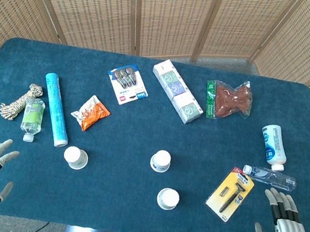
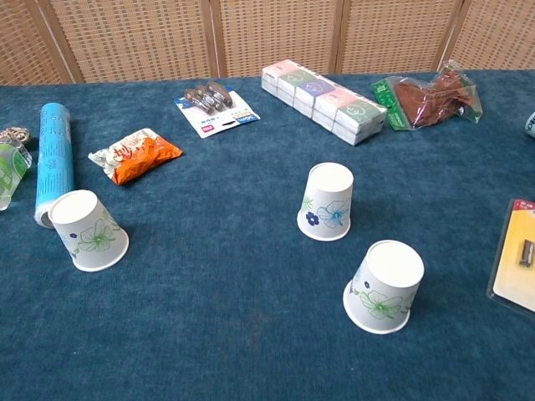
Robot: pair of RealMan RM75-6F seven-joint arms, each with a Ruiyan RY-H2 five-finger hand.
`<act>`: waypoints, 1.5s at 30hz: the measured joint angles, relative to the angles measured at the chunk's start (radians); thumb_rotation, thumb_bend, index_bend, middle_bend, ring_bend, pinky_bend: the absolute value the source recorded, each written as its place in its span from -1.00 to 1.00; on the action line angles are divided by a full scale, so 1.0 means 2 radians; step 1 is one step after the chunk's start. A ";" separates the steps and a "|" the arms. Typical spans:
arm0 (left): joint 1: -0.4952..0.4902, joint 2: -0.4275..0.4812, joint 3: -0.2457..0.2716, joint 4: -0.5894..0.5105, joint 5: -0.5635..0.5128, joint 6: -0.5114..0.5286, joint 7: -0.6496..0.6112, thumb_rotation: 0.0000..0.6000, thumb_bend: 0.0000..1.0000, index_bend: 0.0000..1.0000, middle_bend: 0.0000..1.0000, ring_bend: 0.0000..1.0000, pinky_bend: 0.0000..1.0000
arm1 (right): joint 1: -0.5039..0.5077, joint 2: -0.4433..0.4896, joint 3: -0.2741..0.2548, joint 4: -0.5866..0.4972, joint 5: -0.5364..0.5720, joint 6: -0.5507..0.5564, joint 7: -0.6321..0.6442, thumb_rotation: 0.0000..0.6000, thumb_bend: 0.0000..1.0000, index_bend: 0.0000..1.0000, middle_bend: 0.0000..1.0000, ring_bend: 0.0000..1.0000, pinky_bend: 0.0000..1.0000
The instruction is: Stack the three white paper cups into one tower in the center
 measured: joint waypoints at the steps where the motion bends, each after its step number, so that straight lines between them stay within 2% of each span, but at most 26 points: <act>1: -0.001 0.000 0.000 0.000 0.000 -0.001 0.000 1.00 -0.04 -0.72 -0.94 -1.00 -1.00 | 0.000 0.000 0.000 0.000 0.000 -0.001 0.000 1.00 -0.19 -1.00 -1.00 -1.00 -1.00; 14: -0.008 0.004 -0.005 -0.004 0.002 -0.002 0.002 1.00 -0.04 -0.72 -0.94 -1.00 -1.00 | 0.010 0.001 -0.003 0.001 -0.014 -0.009 0.011 1.00 -0.19 -1.00 -1.00 -1.00 -1.00; 23: -0.012 0.015 -0.004 -0.017 0.010 -0.003 0.000 1.00 -0.04 -0.72 -0.94 -1.00 -1.00 | 0.035 0.019 -0.010 -0.010 -0.054 -0.023 0.032 1.00 -0.19 -1.00 -1.00 -1.00 -1.00; 32: -0.016 0.027 -0.002 -0.038 0.024 0.000 -0.001 1.00 -0.04 -0.72 -0.94 -1.00 -1.00 | 0.080 0.037 -0.019 -0.014 -0.106 -0.050 0.071 1.00 -0.20 -1.00 -1.00 -1.00 -1.00; 45: -0.022 0.051 -0.008 -0.068 0.023 0.004 -0.014 1.00 -0.04 -0.72 -0.94 -1.00 -1.00 | 0.150 0.030 -0.029 -0.010 -0.172 -0.088 0.095 1.00 -0.23 -1.00 -1.00 -1.00 -1.00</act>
